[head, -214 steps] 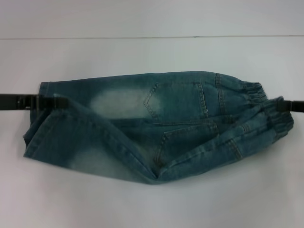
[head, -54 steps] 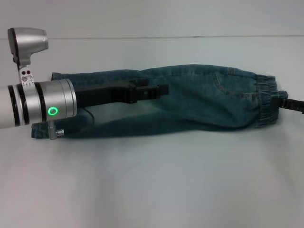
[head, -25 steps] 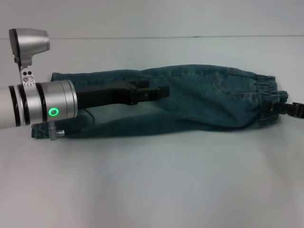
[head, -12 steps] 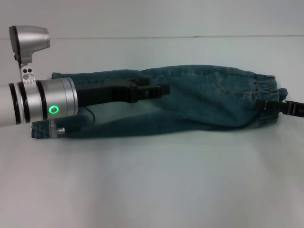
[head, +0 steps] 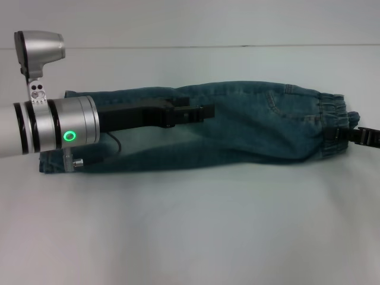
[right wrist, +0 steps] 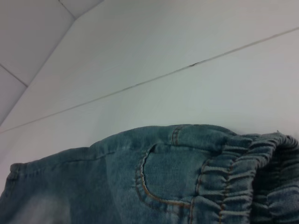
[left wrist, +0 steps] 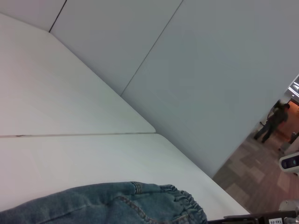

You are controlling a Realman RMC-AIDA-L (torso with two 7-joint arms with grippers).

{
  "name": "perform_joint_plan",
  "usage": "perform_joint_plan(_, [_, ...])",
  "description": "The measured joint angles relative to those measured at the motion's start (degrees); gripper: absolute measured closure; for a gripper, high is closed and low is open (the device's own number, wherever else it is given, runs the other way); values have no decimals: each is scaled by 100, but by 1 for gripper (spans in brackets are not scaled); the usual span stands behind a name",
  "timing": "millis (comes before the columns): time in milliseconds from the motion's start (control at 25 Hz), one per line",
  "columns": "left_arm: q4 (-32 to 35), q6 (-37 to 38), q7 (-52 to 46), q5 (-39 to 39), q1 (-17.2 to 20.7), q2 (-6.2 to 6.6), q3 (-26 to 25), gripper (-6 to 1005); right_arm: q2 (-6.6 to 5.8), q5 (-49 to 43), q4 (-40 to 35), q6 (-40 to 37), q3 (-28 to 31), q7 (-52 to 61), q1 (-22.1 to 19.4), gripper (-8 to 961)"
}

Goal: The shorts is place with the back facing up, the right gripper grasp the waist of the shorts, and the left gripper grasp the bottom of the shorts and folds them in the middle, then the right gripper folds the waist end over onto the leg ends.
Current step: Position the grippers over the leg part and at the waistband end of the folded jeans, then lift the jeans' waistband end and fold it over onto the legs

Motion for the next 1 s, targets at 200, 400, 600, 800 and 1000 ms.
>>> perform_joint_plan(200, [-2, -17, 0, 0, 0, -2, 0, 108, 1, 10, -7, 3, 41, -1, -20, 440])
perform_joint_plan(400, [-3, -19, 0, 0, -1, -2, 0, 111, 2, 20, -26, 4, 78, -3, -21, 667])
perform_joint_plan(600, [-3, -9, -60, 20, -43, 3, 1, 112, 1, 26, -37, -55, 207, -71, -17, 809])
perform_joint_plan(800, [-10, -35, -138, 51, -57, 7, 41, 112, 1, 33, -44, -85, 238, -92, -13, 909])
perform_joint_plan(1000, [-11, -48, -236, 53, -29, 7, 64, 111, 1, 52, -52, -94, 253, -94, -4, 904])
